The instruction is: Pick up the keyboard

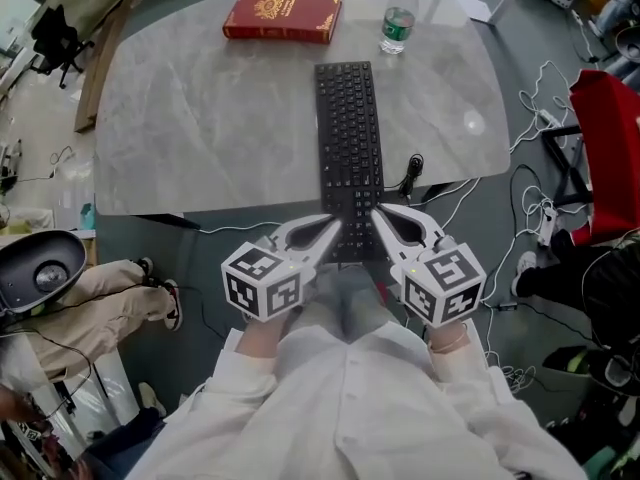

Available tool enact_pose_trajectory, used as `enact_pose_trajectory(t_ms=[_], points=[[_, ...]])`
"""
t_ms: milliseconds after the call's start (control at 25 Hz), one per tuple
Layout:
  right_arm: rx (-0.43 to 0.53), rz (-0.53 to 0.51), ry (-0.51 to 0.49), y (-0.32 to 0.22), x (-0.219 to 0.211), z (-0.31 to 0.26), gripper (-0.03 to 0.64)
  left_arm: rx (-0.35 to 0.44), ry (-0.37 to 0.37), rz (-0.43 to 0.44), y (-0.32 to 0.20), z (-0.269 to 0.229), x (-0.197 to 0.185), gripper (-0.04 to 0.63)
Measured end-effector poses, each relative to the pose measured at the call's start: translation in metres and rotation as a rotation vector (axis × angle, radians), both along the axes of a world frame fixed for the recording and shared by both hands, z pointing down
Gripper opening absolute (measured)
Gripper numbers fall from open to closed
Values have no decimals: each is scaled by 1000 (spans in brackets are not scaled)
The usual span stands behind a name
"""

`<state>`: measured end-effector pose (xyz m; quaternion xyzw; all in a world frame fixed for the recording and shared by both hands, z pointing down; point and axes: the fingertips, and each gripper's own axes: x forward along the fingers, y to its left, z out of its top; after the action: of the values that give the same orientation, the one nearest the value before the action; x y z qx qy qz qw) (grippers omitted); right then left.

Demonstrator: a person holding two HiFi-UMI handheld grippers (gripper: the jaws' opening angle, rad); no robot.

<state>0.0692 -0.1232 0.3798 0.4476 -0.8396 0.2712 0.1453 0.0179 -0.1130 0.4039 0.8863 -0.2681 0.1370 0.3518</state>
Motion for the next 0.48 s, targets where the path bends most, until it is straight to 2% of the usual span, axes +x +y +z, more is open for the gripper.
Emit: enact_pose_trajectory(t_ms=[160, 480], points=[[-23, -11, -8, 5, -5, 14, 34, -35, -4, -29, 5, 15, -1, 31], [-72, -1, -15, 14, -6, 38, 32, -68, -25, -22, 7, 42, -7, 31]])
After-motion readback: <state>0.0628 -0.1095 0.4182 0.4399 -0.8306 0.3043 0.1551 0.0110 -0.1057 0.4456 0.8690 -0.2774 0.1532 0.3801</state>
